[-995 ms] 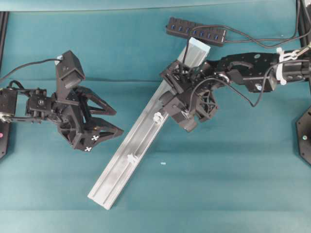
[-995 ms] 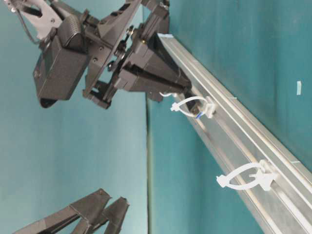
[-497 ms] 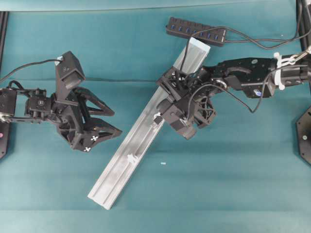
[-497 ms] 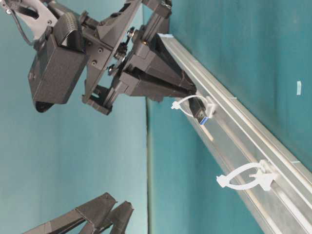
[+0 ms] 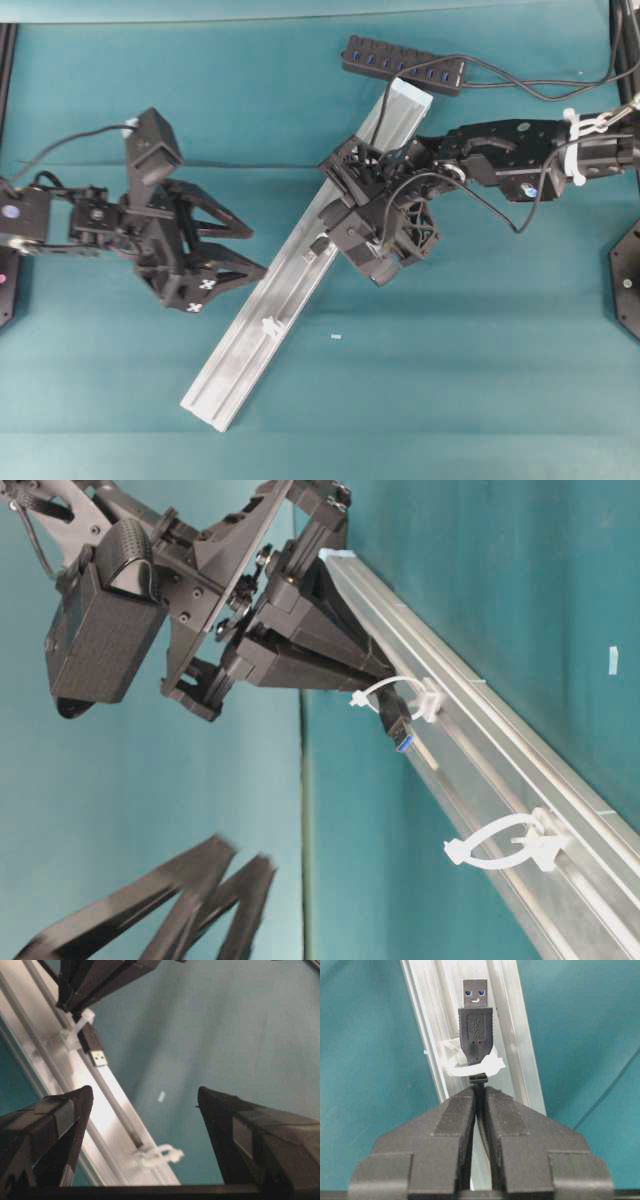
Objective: Pass the USB cable through three rings with both arms.
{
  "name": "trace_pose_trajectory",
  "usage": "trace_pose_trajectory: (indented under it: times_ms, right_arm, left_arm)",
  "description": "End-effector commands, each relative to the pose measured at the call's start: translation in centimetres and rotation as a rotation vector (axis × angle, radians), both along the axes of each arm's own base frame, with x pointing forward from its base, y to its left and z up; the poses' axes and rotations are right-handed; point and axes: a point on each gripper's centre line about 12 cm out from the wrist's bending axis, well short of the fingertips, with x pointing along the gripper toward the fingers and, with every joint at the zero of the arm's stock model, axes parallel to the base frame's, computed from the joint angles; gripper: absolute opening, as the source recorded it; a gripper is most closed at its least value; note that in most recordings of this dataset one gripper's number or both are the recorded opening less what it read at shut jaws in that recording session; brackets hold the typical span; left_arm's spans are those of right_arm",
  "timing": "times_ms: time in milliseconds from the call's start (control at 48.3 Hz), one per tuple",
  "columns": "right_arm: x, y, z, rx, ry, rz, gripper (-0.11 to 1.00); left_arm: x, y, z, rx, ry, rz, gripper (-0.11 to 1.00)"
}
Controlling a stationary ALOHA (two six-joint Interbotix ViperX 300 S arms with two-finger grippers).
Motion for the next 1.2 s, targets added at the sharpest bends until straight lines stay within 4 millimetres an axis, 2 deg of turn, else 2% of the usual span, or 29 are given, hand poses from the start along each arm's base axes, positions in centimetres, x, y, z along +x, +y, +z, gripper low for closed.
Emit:
trace_pose_trajectory:
  times_ms: [0,373,974,1181]
  right_arm:
    - [0.4,0.2,1.0,0.004,-0.030,-0.008,0.10]
    - [0.5,0.1,1.2,0.024,-0.034,-0.039,0.10]
    - [0.5,0.0,1.3,0.025,-0.039,-0.047,0.10]
    - [0.5,-0.2,1.2,0.025,-0.038,-0.052,0.10]
  left_arm:
    - [1.2,0.4,-1.7,0.001,0.026,0.008,0.91]
    - [3.6,3.3,-4.5,0.002,-0.006,0.080,0.91]
    - [5.8,2.9,-6.6,-0.003,0.020,0.066,0.91]
    - [6.5,2.7,-6.7,-0.001,0.014,0.058,0.91]
